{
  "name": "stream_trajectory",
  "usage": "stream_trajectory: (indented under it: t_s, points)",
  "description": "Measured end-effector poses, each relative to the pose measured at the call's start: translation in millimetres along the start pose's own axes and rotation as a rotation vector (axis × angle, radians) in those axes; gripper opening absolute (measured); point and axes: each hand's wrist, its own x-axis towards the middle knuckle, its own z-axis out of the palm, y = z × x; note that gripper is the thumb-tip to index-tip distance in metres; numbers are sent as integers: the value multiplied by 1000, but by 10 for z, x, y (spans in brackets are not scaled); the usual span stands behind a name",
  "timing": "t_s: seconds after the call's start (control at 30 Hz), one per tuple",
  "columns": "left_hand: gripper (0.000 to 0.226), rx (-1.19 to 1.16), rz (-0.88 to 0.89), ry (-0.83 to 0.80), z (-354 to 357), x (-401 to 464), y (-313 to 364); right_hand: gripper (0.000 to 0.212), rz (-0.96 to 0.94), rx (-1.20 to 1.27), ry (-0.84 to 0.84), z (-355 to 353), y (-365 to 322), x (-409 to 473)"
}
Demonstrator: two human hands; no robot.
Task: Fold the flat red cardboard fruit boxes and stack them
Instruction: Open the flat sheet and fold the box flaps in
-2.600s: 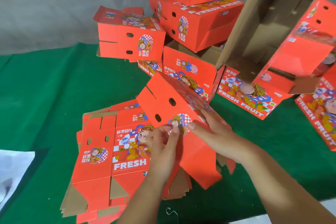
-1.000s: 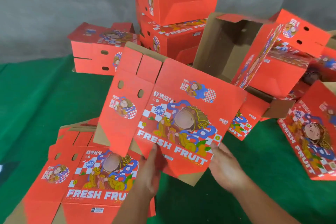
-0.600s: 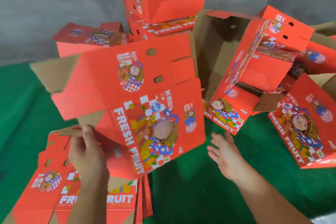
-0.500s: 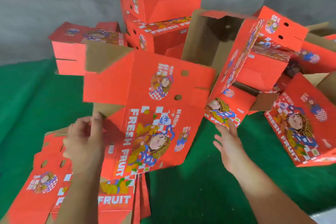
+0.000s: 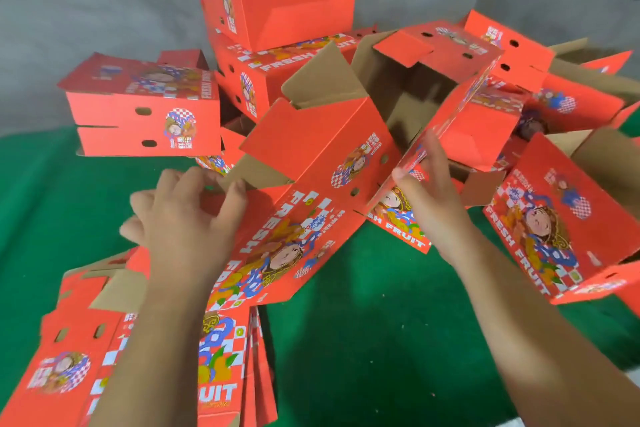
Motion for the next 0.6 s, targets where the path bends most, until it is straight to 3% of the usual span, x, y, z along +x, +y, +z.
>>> stream_trajectory:
  t_s: [0.17, 0.37, 0.6]
  points:
    - [23, -16, -12, -49, 2, 41, 86, 85, 24, 31, -100, -54, 34, 52]
    - [31, 19, -40, 66, -25, -94, -158, 85, 18, -4, -222, -92, -12, 322]
    - [20, -153, -114, 80, -107, -292, -325, 86, 34, -68, -367, -36, -164, 629]
